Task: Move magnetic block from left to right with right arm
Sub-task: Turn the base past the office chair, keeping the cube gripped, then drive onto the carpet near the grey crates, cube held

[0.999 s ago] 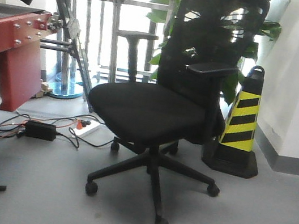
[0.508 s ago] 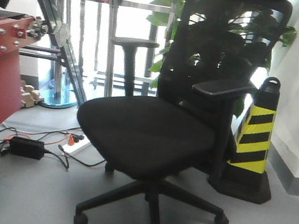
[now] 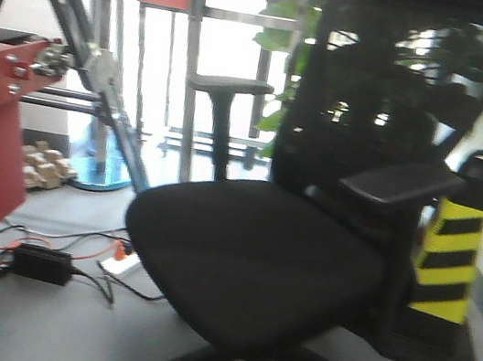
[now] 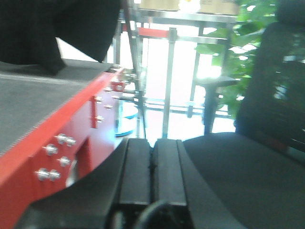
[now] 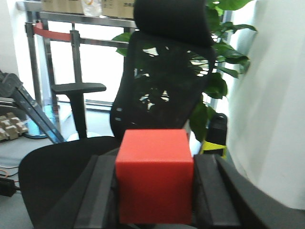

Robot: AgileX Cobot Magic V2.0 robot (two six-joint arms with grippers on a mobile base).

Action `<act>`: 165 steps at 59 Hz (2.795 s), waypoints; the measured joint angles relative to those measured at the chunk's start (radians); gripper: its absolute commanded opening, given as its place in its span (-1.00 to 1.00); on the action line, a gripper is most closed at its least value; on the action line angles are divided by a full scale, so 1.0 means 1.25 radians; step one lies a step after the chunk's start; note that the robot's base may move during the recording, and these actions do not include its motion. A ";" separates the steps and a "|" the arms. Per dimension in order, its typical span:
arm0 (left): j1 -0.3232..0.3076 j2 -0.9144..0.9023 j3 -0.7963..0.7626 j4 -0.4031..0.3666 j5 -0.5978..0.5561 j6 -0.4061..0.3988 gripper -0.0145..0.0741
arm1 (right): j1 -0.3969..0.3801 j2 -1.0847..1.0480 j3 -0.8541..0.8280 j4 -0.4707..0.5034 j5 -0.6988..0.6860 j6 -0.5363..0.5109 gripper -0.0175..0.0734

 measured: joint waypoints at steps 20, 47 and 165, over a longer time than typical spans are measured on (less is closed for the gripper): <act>0.000 0.000 0.000 0.000 0.000 0.000 -0.94 | 0.000 0.000 0.000 0.000 0.000 0.000 -0.19; 0.000 0.000 0.000 0.000 0.000 0.000 -0.93 | 0.000 0.000 0.000 0.000 0.000 0.000 -0.19; 0.000 0.000 0.000 0.000 0.000 0.000 -0.94 | 0.000 0.000 0.000 0.000 0.000 0.000 -0.19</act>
